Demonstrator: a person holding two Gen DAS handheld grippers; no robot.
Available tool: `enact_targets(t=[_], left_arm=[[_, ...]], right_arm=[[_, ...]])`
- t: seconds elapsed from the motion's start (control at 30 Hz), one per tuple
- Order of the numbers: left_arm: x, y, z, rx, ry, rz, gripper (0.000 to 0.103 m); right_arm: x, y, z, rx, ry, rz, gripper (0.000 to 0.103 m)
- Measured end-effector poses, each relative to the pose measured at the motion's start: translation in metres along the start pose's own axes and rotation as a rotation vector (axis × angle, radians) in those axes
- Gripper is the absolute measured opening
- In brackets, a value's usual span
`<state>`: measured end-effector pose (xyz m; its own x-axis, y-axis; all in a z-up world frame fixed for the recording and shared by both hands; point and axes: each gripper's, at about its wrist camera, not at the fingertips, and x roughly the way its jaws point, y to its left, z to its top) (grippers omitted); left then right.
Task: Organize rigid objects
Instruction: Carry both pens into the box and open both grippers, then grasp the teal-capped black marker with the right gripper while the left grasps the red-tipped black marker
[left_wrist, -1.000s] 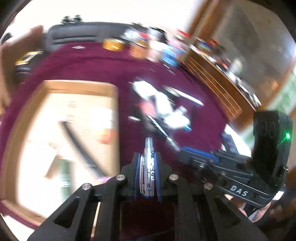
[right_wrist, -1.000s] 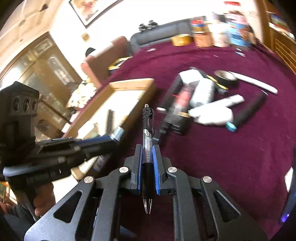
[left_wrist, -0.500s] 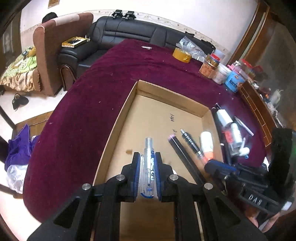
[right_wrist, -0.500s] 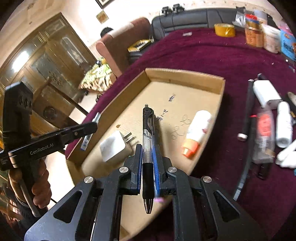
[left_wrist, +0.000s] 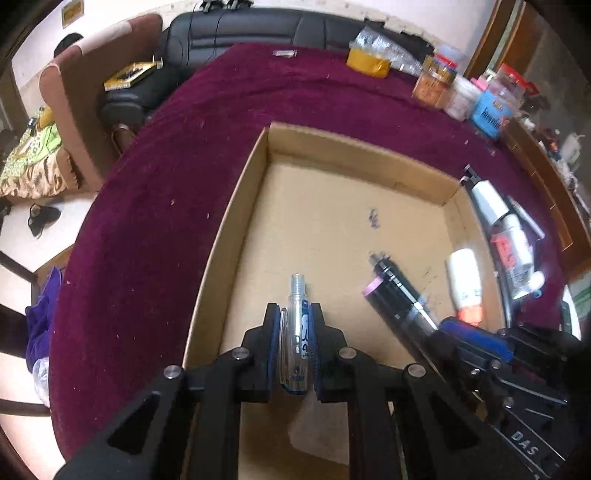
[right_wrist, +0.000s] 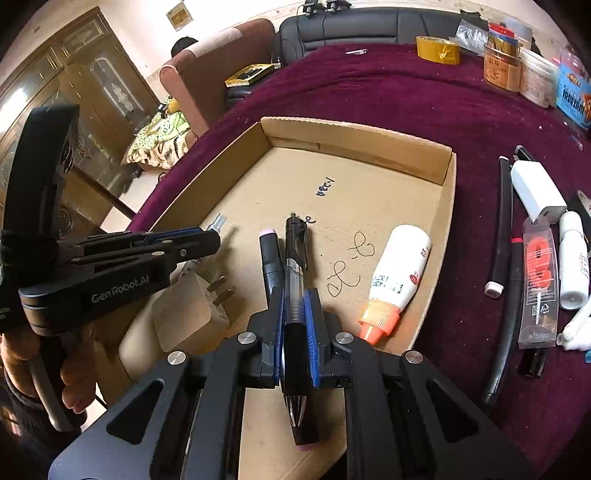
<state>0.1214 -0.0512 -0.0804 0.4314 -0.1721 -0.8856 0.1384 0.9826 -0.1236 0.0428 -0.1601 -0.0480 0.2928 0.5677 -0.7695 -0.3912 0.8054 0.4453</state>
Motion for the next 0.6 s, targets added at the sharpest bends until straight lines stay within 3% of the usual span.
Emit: enact_targets(t=[0.13,0.23,0.3,0.37,0.43,0.47,0.5,0.6], left_arm=[[-0.001,0.003,0.001,-0.014,0.001,-0.037,0.017],[-0.002,-0.001,0.0,0.003,0.0,-0.038,0.025],[-0.009,-0.005,-0.004,0.017,-0.031,-0.006,0.039],[-0.021,-0.009,-0.007,0.018,-0.098,0.014,0.045],[-0.042,-0.015,-0.017,-0.002,-0.166,0.004,0.052],[-0.052,-0.017,-0.022,-0.019,-0.199,-0.004,0.061],[-0.065,-0.023,-0.031,-0.044,-0.249,-0.017,0.069],[-0.083,-0.047,-0.05,-0.062,-0.329,-0.091,0.077]], right_arm=[[-0.001,-0.009,-0.001,0.04,0.008,0.03,0.016],[-0.005,-0.014,-0.001,0.058,0.008,0.061,0.016],[-0.013,-0.013,-0.005,0.048,-0.014,0.096,0.016],[-0.033,-0.015,-0.013,0.03,-0.065,0.124,0.019],[-0.054,-0.019,-0.024,0.02,-0.118,0.165,0.042],[-0.067,-0.021,-0.033,0.012,-0.157,0.194,0.06],[-0.081,-0.025,-0.044,0.004,-0.201,0.206,0.069],[-0.105,-0.042,-0.07,0.005,-0.232,0.225,0.07]])
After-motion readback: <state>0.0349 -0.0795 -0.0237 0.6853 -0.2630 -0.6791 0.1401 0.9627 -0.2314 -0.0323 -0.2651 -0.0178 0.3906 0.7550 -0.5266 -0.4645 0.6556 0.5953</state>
